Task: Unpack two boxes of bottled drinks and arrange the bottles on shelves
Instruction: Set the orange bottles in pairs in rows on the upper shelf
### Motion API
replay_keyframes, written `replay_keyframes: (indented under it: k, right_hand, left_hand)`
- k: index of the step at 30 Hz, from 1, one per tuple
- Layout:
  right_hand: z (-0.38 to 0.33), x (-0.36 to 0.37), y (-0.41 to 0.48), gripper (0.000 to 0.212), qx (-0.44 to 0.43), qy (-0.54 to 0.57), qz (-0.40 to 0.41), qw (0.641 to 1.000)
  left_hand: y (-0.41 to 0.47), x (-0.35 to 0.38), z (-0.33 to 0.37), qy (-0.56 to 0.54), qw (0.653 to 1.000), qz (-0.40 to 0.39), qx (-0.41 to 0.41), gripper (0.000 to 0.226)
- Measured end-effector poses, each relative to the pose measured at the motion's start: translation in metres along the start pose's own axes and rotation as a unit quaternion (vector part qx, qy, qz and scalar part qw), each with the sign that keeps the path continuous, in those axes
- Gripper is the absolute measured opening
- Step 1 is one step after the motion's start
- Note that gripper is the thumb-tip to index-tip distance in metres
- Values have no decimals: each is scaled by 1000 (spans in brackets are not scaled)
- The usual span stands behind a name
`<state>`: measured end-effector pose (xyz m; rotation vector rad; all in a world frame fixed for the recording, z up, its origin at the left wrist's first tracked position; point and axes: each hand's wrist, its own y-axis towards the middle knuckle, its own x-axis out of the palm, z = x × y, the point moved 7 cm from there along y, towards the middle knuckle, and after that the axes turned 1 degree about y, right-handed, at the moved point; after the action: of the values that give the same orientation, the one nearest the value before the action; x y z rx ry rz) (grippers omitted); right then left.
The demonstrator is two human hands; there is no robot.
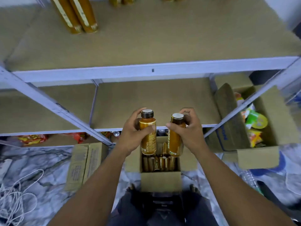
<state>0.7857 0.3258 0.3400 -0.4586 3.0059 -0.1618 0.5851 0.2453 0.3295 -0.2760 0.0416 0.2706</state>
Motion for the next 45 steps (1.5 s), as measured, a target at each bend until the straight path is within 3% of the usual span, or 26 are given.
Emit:
replay_keyframes:
  k: [7,11,18,28,36,45]
  right_hand:
    - [-125,-10,13,53,-96,-10,-15,995]
    - [-186,-16,28,59,-166,-10,8,986]
    - [-254,-13,67,59,-250,-37,30,967]
    - [-267,9,120,58,-267,-62,66,959]
    - [-257,15,146,78,-270,-116,49,955]
    - [-221,13,177,94,-175,-124,19,977]
  left_hand:
    - [-9,-3,121,1,995,12,101,72]
    - [-6,-11,176,20,986,25,161,64]
    - [16,-39,249,43,969,65,235,68]
    - [64,-61,263,52,964,106,240,70]
    - [96,-56,268,99,959,115,239,78]
    - [129,-61,254,121,961,127,216,100]
